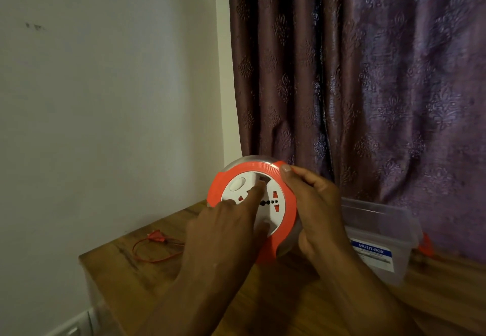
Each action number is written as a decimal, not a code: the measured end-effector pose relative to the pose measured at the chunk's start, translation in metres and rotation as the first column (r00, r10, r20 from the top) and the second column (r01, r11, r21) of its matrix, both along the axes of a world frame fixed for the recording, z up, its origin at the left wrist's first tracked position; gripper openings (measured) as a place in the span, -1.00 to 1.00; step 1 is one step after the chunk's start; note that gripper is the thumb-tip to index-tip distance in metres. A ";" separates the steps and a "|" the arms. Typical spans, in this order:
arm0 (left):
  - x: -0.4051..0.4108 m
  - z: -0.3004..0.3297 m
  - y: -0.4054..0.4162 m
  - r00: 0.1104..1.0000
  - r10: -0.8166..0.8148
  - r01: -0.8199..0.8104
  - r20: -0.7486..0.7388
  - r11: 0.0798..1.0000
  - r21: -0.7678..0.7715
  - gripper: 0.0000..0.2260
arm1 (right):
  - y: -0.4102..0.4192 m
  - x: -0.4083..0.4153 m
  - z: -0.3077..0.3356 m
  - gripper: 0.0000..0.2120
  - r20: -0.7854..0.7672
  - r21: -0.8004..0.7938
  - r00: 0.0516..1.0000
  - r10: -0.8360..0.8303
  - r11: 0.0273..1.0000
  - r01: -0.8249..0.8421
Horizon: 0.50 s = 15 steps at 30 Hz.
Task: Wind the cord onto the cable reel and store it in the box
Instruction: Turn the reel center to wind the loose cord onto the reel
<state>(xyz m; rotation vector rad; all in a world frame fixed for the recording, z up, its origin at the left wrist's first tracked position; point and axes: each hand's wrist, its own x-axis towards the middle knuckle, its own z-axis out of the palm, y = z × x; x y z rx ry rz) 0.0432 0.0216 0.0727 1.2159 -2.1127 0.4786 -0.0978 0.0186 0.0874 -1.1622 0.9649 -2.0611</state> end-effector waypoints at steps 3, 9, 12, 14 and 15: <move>0.000 0.001 0.000 0.999 -0.017 0.017 0.028 1.000 -0.008 -0.43 | 0.000 -0.001 0.000 -0.88 0.005 0.011 1.000 0.006 1.000 -0.006; 0.003 0.003 -0.001 0.989 -0.023 0.026 0.146 0.999 -0.019 -0.36 | -0.001 -0.001 0.000 -0.85 0.038 0.037 0.998 0.044 0.998 -0.046; 0.005 0.006 0.000 0.978 -0.029 0.026 0.206 1.000 0.016 -0.33 | -0.001 -0.002 0.000 -0.86 0.052 0.053 0.996 0.077 0.995 -0.079; 0.005 0.008 0.000 0.974 -0.031 0.025 0.226 0.999 0.030 -0.34 | -0.001 -0.001 -0.001 -0.86 0.041 0.065 0.995 0.086 0.994 -0.089; 0.005 0.009 0.000 0.972 -0.030 0.025 0.234 0.999 0.026 -0.34 | -0.001 -0.001 -0.001 -0.87 0.033 0.071 0.996 0.087 0.993 -0.089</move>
